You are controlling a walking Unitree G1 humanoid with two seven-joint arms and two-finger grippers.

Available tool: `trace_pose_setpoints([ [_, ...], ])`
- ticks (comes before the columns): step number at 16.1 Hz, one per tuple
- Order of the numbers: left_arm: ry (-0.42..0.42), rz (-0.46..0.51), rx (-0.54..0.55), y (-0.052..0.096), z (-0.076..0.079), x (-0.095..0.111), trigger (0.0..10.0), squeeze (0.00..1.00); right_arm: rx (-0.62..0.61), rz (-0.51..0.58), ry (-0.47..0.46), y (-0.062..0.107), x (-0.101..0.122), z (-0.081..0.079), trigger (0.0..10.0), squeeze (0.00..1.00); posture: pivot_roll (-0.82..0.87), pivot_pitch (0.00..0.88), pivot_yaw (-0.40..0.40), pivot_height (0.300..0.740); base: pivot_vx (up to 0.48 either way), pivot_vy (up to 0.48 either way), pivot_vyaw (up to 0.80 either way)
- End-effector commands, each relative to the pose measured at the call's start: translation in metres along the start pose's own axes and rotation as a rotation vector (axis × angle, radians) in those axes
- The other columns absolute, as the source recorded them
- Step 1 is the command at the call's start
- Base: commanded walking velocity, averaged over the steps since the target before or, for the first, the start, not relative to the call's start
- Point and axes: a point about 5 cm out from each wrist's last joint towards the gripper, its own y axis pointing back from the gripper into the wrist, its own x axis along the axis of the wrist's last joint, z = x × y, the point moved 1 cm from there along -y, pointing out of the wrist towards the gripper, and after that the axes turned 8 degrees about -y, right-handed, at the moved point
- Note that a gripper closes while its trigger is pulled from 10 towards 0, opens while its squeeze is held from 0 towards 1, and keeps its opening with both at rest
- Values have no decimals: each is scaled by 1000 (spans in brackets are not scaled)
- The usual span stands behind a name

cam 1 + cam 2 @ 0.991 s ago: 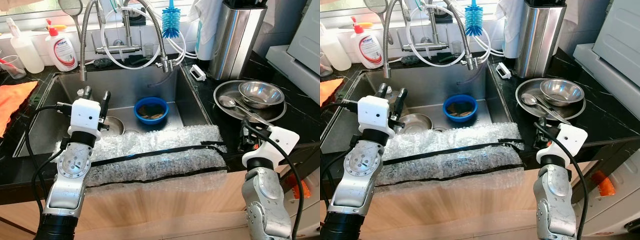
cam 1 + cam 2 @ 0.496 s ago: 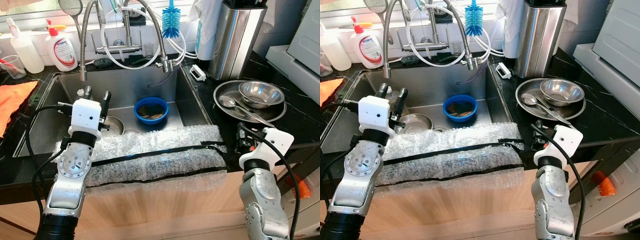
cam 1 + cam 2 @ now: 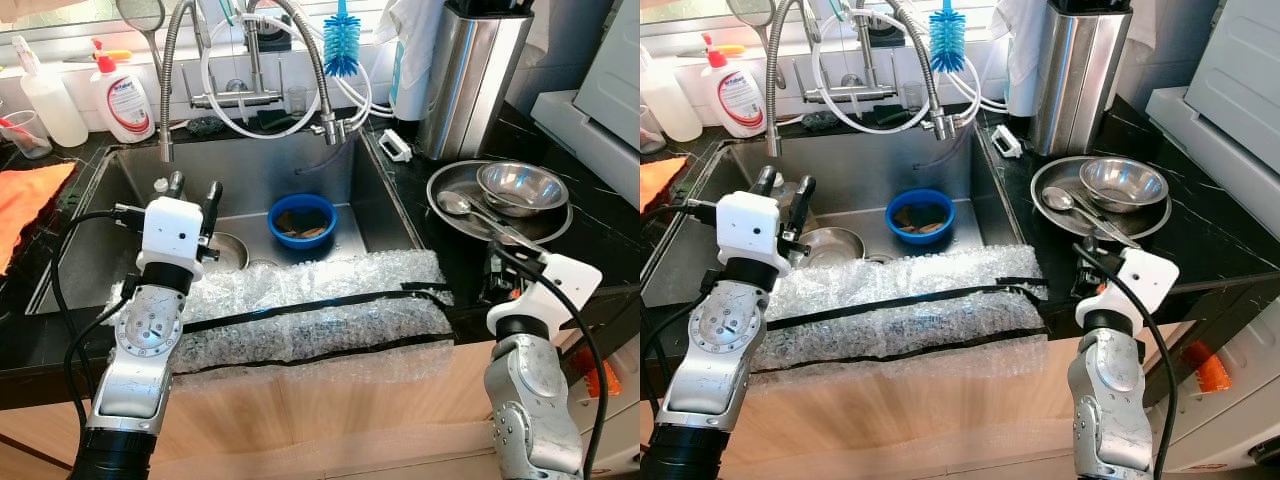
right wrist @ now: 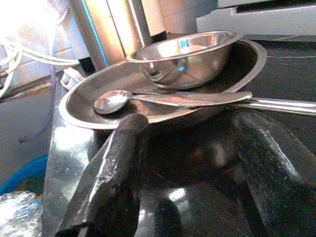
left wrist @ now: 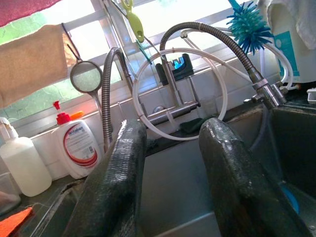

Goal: Kitchen organization

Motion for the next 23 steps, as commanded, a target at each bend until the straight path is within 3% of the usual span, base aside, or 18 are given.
trace_pose_setpoints([
  [1, -18, 24, 14, -4, -2, 5, 10000, 0, 32, 17, -21, -1, 3, -7, 10000, 0, -71, 0, 12, 740, 0, 0, 0],
  [8, -20, 24, 20, -4, -2, 5, 10000, 0, 159, 28, -13, 1, 5, -26, 10000, 0, -70, 0, 9, 740, 0, 0, 0],
  [13, -21, 19, 19, -3, -2, 3, 10000, 0, 284, -22, 25, 6, -4, -42, 10000, 0, -70, 0, 7, 740, 0, 0, 0],
  [19, -21, 16, 15, -3, -2, 2, 10000, 0, 264, -12, 46, 6, -3, -39, 10000, 0, -71, 0, 7, 740, 0, 0, 0],
  [21, -21, 14, 12, -3, -1, 2, 10000, 0, 262, -75, 93, 7, -14, -38, 10000, 0, -71, 0, 6, 740, 0, 0, 0],
  [23, -25, 15, 12, -2, -1, 2, 10000, 0, 276, -92, 79, 8, -16, -38, 10000, 0, -71, 0, 6, 740, 0, 0, 0],
])
